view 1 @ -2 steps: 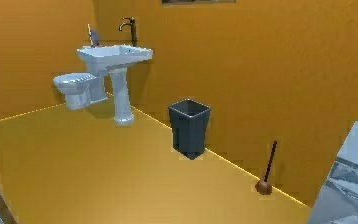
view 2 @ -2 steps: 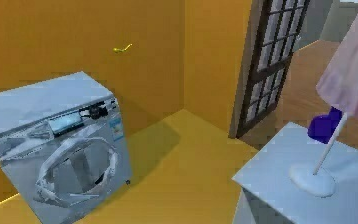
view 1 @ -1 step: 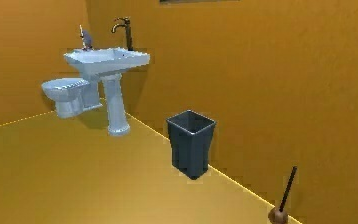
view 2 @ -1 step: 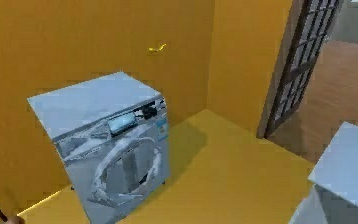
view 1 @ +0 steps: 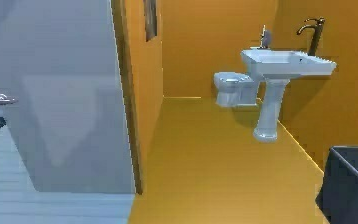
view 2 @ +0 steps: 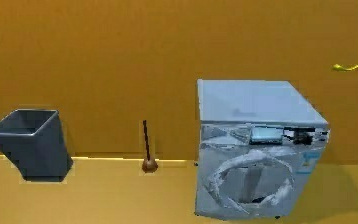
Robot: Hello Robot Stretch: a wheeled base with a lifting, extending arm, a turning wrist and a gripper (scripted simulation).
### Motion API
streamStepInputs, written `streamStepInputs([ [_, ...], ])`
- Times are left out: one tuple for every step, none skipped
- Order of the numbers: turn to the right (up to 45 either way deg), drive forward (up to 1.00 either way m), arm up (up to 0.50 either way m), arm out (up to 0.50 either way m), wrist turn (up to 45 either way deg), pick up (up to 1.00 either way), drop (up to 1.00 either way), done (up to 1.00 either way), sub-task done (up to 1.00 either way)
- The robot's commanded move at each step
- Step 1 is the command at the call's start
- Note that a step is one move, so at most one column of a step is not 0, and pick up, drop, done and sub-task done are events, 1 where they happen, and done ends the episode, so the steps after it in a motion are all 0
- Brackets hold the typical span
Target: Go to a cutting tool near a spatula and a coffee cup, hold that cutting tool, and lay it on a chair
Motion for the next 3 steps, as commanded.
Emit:
streamStepInputs([
  [-39.0,0.00,0.00,0.00,0.0,0.00,0.00,0.00,0.00],
  [0.0,0.20,0.00,0.00,0.0,0.00,0.00,0.00,0.00],
  [-39.0,0.00,0.00,0.00,0.0,0.00,0.00,0.00,0.00],
])
